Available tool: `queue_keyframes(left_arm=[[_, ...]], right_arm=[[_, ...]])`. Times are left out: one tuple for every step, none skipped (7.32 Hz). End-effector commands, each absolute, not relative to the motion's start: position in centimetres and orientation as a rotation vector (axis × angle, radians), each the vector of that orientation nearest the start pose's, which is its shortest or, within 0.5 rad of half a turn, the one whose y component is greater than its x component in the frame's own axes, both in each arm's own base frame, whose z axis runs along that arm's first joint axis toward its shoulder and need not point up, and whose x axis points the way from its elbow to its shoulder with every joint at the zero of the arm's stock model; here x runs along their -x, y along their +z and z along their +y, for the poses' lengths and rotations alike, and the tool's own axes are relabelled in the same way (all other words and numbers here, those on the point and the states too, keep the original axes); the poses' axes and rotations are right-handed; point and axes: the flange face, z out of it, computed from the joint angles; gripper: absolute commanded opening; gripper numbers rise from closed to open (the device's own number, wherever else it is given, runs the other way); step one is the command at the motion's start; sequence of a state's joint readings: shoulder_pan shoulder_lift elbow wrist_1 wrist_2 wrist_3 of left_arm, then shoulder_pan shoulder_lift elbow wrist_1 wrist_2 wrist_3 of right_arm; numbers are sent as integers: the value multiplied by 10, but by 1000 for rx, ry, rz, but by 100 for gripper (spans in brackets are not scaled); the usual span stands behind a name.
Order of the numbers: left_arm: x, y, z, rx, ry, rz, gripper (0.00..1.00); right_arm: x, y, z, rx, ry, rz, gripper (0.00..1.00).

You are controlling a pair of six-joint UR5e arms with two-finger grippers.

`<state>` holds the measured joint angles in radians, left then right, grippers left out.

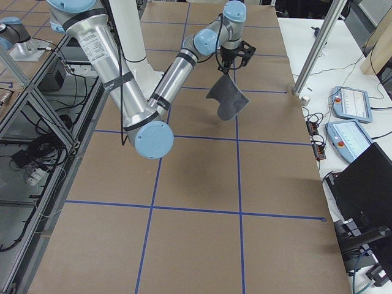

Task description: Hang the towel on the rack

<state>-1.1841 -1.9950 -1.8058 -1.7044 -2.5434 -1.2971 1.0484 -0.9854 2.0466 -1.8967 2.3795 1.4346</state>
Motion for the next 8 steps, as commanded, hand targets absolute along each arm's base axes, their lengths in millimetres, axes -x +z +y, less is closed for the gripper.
queue_keyframes(left_arm=[[-233,239,-566,319,-510,1202,98],[-244,226,-573,403,-635,1241,98],[-255,223,-573,525,-778,1276,98],[-267,218,-566,613,-905,1333,98],[-288,209,-555,672,-1047,1407,98],[-308,201,-543,730,-1143,1488,98],[-323,195,-537,755,-1202,1524,98],[-336,182,-533,770,-1221,1544,98]], right_arm=[[285,77,-512,274,720,-1012,0],[315,45,-520,276,834,-1011,0],[338,22,-532,290,997,-1044,0],[356,2,-543,288,1144,-1066,0],[368,-7,-540,267,1192,-1071,0],[370,-15,-538,275,1216,-1081,0],[373,-27,-538,280,1217,-1088,0],[380,-36,-542,289,1236,-1084,0]])
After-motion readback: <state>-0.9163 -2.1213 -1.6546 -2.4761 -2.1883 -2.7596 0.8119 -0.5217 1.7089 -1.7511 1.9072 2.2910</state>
